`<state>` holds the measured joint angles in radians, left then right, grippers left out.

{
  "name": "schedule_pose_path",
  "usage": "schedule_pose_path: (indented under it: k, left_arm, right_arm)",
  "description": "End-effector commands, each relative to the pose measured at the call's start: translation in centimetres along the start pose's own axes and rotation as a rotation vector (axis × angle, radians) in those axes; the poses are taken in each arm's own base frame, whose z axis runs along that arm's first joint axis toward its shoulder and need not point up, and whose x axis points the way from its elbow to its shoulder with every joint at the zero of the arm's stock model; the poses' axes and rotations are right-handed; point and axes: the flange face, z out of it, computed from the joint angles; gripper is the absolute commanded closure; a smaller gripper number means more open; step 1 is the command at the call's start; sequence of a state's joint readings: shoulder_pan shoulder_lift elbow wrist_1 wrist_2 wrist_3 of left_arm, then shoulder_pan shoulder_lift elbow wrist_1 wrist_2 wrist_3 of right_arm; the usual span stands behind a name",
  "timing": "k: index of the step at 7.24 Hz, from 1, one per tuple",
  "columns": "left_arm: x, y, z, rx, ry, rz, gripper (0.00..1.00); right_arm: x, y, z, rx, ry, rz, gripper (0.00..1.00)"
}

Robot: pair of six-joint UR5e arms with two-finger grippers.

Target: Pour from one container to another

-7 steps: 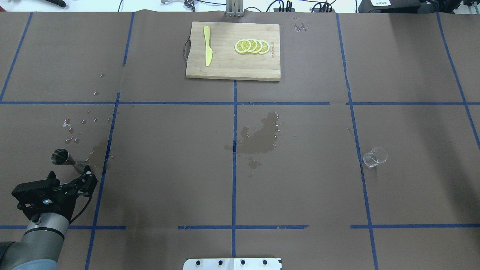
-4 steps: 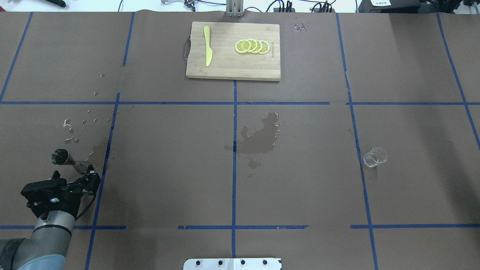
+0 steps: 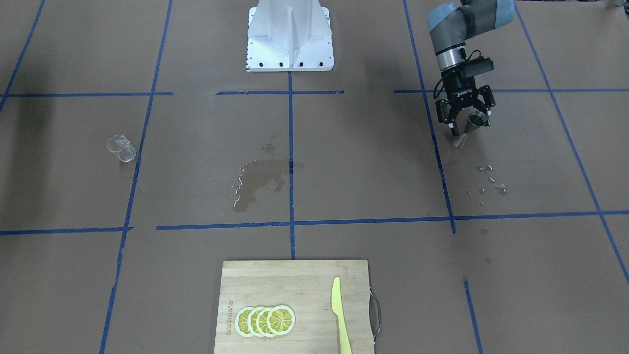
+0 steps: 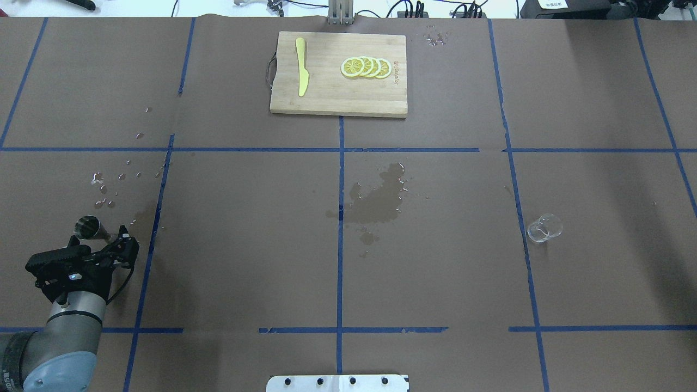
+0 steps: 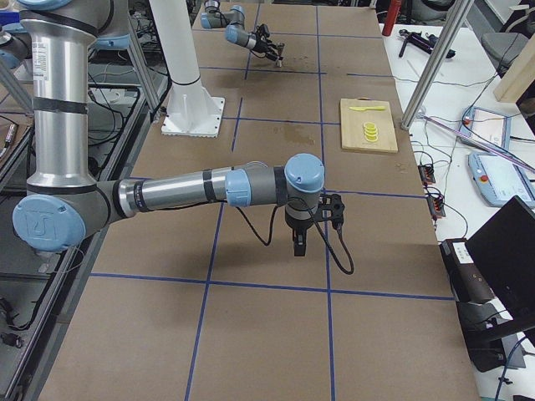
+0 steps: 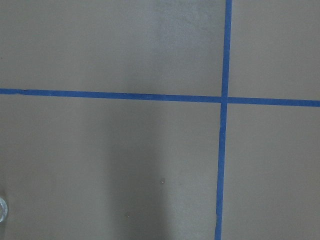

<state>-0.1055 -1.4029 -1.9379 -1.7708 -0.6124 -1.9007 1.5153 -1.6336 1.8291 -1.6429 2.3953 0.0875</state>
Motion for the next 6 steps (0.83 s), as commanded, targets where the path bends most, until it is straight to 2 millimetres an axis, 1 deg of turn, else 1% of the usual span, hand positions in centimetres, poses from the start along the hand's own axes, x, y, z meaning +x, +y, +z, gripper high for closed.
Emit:
schedule_pose_path:
  k: [1,2,4,6]
  left_arm:
    - [4.0,1.6,0.6,-0.003,0.014,-0.031,0.14]
    - [4.3,1.7,0.6,-0.003,0.015,-0.032,0.19]
    - [3.6,0.6,1.2,0.010,0.003,-0.040,0.19]
    - [2.5,0.4,1.5,0.016,-0.009,-0.029,0.19]
  right_arm:
    - [0.3,0.1,0.3,-0.005,0.001,0.006,0.00]
    - [0.3,0.1,0.3,-0.005,0.003,0.006,0.00]
    - [0.2,0.0,0.1,-0.002,0.001,0.001,0.00]
    - [0.1,0.0,0.1,-0.001,0.001,0.000,0.00]
